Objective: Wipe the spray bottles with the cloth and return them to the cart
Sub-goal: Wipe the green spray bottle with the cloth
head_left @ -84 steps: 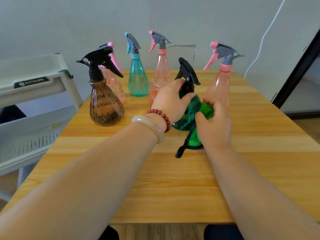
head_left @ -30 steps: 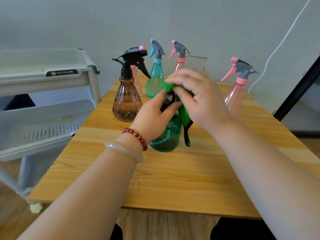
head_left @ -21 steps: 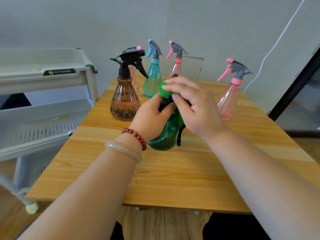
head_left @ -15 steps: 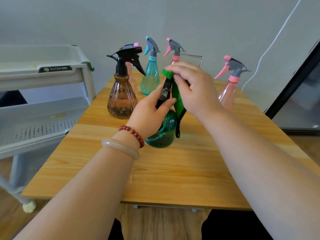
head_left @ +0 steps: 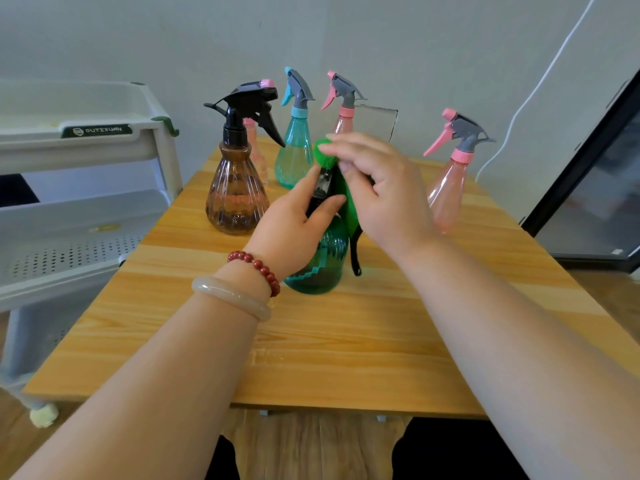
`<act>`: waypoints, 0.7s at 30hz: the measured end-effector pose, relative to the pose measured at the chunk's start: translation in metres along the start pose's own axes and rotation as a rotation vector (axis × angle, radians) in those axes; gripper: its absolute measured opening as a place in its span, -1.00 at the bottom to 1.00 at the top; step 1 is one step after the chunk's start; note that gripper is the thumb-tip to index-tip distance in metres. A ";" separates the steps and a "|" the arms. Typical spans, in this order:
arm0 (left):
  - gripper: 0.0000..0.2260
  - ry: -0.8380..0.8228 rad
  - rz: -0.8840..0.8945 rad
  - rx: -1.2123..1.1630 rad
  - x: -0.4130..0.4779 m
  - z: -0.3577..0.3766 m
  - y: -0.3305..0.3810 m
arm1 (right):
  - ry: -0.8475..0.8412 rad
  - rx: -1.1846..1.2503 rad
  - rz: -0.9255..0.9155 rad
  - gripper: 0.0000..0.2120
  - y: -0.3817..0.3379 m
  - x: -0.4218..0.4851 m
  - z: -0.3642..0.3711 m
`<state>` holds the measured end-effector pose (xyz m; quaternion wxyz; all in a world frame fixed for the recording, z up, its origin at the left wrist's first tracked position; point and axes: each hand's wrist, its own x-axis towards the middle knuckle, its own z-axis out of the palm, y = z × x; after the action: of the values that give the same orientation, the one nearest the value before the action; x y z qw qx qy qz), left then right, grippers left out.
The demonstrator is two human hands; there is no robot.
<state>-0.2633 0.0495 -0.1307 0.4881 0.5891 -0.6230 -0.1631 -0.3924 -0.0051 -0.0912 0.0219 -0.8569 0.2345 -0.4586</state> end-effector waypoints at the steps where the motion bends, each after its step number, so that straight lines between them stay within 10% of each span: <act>1: -0.74 0.007 0.003 0.002 0.000 0.001 0.000 | -0.005 0.021 -0.048 -0.73 -0.001 -0.006 0.000; 4: -0.92 0.024 -0.005 0.000 0.000 0.003 0.002 | -0.053 0.011 -0.149 -0.75 0.003 -0.010 -0.007; 9: -0.53 -0.001 -0.001 0.030 -0.001 0.000 0.004 | 0.008 -0.019 0.028 -0.71 0.008 0.014 -0.006; 16: -0.95 0.015 -0.009 -0.018 -0.003 0.001 0.005 | -0.082 -0.051 -0.215 -0.74 0.005 -0.012 -0.012; 21: -0.57 -0.027 0.000 -0.008 -0.002 -0.003 0.005 | 0.011 -0.044 -0.044 -0.71 0.009 0.008 -0.004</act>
<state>-0.2646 0.0539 -0.1263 0.4818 0.5849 -0.6290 -0.1735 -0.3955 -0.0155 -0.0848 -0.0081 -0.8597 0.2257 -0.4582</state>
